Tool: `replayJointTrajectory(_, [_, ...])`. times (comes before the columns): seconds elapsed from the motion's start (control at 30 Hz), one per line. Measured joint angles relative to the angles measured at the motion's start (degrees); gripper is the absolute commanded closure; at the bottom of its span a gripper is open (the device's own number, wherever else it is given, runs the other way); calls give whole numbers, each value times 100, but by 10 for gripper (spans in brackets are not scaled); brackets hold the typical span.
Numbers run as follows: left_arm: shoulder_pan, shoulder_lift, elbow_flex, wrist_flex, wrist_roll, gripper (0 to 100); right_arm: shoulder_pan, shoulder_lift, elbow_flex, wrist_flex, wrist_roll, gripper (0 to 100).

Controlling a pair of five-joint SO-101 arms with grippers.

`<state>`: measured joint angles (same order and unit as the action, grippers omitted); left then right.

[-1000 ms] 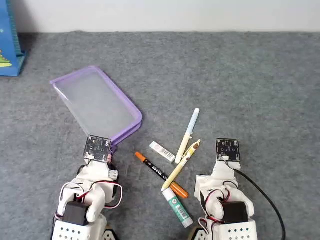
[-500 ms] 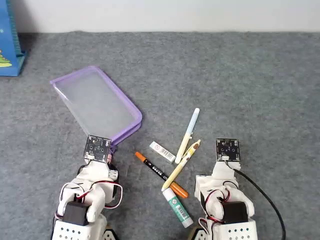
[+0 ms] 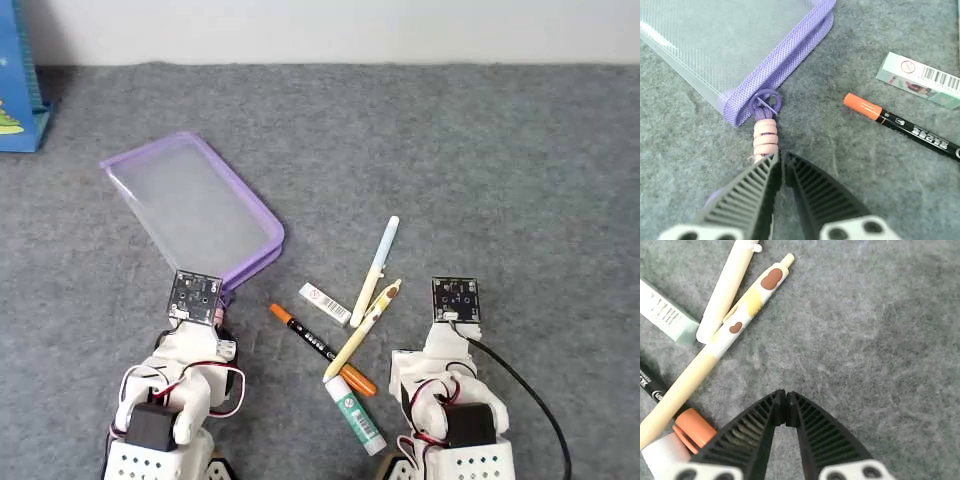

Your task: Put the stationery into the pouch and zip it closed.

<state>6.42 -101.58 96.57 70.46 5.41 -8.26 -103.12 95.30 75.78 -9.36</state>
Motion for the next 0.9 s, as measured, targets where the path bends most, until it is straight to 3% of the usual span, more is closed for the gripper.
replayJointTrajectory(0.9, [35,0,0,44,0,987,0,0,0,0,0,990])
